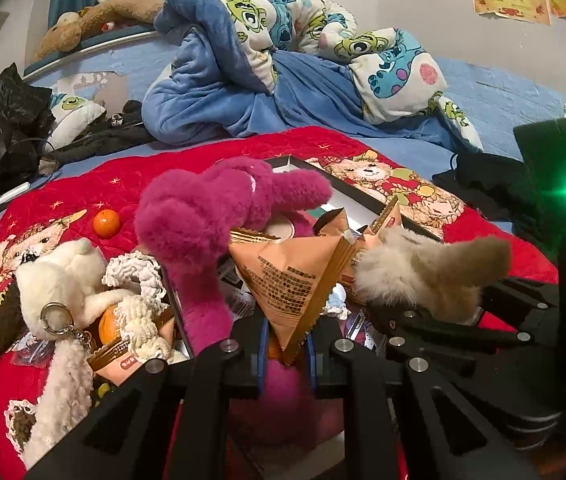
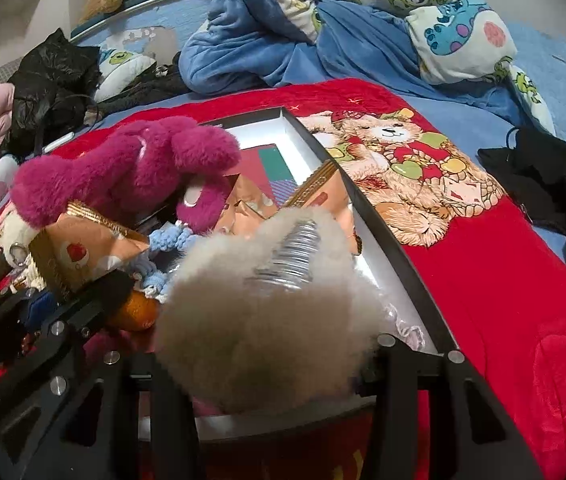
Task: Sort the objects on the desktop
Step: 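Lower the packet into the box with the left gripper while the right gripper releases the fluffy plush there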
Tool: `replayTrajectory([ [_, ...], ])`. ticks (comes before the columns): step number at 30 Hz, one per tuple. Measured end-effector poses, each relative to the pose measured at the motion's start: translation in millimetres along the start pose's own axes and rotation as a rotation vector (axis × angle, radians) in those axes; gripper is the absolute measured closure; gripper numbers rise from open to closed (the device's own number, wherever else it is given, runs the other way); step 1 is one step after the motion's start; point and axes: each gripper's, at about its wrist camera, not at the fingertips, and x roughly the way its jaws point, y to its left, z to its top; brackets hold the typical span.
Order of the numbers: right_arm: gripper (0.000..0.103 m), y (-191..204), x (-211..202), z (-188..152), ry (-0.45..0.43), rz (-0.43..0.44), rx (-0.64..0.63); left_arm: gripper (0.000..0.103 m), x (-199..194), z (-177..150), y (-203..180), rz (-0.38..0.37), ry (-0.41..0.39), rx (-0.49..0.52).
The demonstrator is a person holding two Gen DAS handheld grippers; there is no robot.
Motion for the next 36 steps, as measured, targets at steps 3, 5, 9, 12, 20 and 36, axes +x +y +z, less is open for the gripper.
replayTrajectory([
  [3,0.057,2,-1,0,0.003,0.003,-0.008,0.088,0,0,1,0.001,0.000,0.002],
  [5,0.057,2,-1,0,0.003,0.007,-0.006,0.088,-1,0,1,0.004,0.000,0.002],
  [9,0.057,1,-1,0,0.001,0.010,-0.006,0.088,-1,-2,2,0.008,0.002,0.003],
  [12,0.057,2,-2,-2,-0.009,0.006,-0.015,0.088,-1,-3,3,0.011,0.006,-0.001],
  [20,0.057,2,-2,-2,-0.012,0.005,-0.018,0.084,-1,-2,3,0.019,0.009,-0.009],
  [36,0.052,-5,-8,0,-0.023,0.016,0.023,0.019,-3,0,22,0.115,0.034,-0.076],
])
